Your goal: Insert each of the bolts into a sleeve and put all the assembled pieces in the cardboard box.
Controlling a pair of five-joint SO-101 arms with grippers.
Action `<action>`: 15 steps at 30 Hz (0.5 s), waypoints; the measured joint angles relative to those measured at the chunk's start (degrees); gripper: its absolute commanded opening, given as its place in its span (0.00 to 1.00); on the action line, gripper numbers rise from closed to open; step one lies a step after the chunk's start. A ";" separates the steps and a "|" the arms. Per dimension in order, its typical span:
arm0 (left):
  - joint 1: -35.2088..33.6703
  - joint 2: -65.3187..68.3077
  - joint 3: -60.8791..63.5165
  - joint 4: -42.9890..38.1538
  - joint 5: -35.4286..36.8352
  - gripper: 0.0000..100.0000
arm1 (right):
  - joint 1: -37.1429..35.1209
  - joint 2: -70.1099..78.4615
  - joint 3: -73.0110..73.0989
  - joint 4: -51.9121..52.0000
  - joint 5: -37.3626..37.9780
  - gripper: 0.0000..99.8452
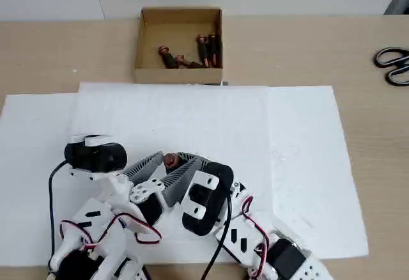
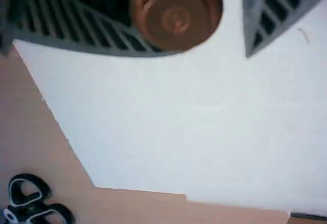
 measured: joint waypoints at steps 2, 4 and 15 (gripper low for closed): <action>0.00 0.00 0.00 0.00 0.00 0.28 | 0.00 0.00 0.00 0.00 0.00 0.00; -1.23 0.00 0.00 0.00 -0.53 0.28 | 0.00 0.00 0.00 0.00 0.00 0.00; -10.11 -0.09 -3.96 0.00 -9.67 0.05 | 5.36 0.00 2.46 0.00 0.00 0.00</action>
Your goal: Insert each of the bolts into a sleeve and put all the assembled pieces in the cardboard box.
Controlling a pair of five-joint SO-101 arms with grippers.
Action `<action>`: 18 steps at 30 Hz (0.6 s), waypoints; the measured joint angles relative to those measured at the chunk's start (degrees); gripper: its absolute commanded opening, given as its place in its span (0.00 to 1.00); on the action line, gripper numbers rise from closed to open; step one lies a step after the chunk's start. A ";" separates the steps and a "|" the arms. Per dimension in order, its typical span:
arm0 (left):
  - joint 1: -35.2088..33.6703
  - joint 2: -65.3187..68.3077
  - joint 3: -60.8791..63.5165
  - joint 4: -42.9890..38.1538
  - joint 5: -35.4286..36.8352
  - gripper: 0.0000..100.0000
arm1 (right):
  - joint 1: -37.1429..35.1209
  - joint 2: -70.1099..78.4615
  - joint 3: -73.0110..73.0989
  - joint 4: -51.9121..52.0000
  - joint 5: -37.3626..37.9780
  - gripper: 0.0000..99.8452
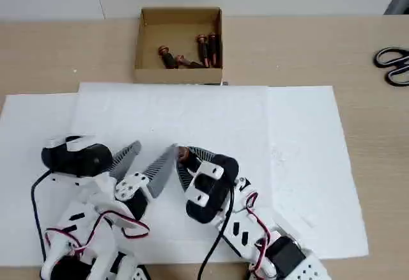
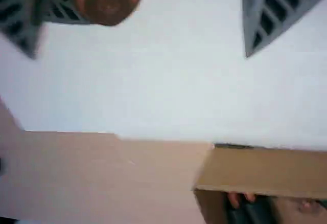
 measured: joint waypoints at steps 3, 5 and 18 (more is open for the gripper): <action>-2.64 0.00 -0.88 -1.05 -4.84 0.02 | 2.37 0.00 1.23 0.00 0.00 0.00; -4.48 0.00 -0.97 -2.11 -9.32 0.00 | 4.22 0.00 2.20 0.00 0.00 0.00; -17.14 0.53 19.52 -10.55 -23.74 0.01 | 17.05 0.00 4.04 -0.18 0.00 0.00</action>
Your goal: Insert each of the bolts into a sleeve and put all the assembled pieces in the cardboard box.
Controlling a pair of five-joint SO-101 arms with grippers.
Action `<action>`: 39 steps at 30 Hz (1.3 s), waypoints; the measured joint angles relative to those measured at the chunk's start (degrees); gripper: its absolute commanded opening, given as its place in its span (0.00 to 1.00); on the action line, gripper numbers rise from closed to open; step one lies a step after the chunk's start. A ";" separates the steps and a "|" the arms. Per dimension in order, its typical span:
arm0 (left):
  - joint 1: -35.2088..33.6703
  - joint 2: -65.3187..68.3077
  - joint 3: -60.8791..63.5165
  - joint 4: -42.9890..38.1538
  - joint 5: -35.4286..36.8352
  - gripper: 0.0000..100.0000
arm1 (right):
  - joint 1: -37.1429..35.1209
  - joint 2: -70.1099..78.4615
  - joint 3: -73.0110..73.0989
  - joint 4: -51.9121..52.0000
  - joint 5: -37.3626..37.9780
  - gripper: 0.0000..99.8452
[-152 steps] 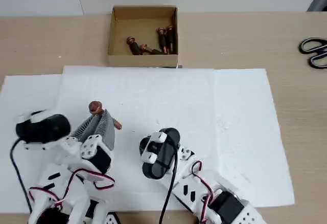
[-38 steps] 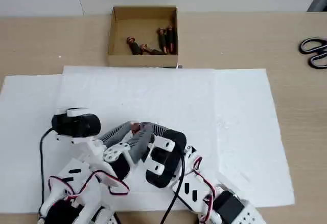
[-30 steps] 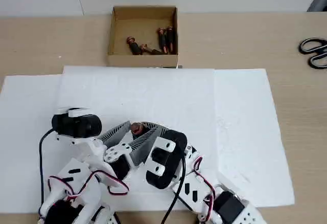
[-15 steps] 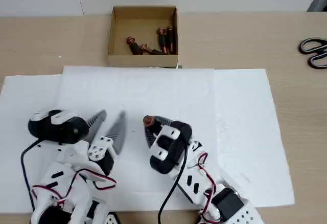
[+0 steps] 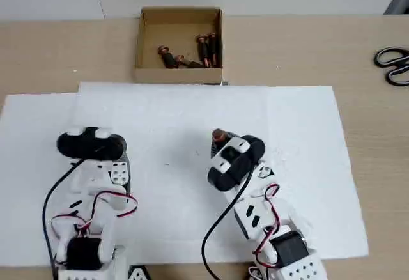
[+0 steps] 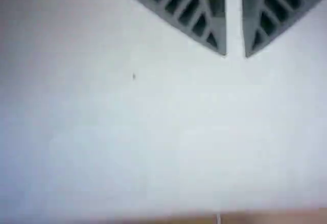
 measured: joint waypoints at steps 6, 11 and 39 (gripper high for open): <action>-0.18 0.18 9.05 -3.78 -0.18 0.01 | 3.60 0.00 -3.60 5.98 -0.70 0.00; -0.26 0.00 9.49 -4.84 -0.18 0.01 | 7.47 0.00 -9.23 12.22 -5.45 0.00; -0.26 0.09 9.58 -4.84 -0.18 0.01 | 11.60 77.45 -77.63 8.09 -14.15 0.00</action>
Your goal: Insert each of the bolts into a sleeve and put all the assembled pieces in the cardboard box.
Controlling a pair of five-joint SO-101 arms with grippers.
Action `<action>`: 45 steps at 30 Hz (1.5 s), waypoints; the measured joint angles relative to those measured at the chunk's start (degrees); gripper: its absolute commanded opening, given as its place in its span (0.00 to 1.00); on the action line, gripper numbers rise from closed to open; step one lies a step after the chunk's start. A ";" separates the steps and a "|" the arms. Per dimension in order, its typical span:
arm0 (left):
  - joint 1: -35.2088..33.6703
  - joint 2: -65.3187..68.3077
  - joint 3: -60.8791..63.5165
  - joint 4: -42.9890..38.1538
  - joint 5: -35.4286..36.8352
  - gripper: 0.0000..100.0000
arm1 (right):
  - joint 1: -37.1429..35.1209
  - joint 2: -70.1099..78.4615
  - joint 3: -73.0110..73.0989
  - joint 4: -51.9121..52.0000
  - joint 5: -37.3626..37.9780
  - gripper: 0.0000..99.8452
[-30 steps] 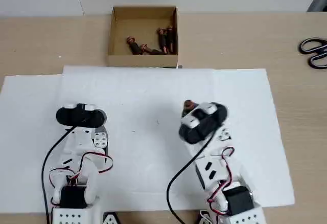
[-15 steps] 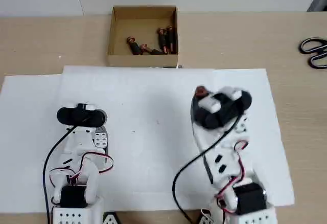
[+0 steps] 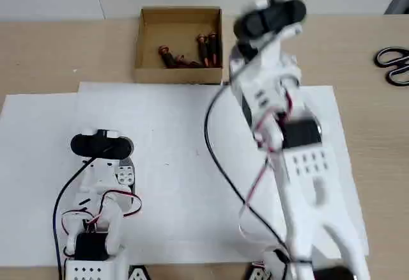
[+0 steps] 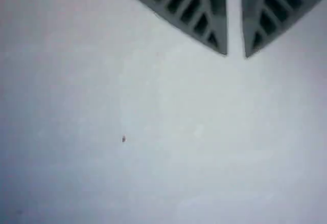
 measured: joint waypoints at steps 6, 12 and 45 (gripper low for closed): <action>0.00 0.00 0.00 0.00 0.00 0.01 | 0.00 18.64 -17.41 -5.63 0.00 0.00; 0.00 0.00 0.00 0.00 0.00 0.01 | -1.58 35.25 -30.51 -10.73 0.00 0.00; 0.00 0.00 0.00 0.00 0.00 0.01 | -6.07 63.74 -46.24 -21.19 1.85 0.27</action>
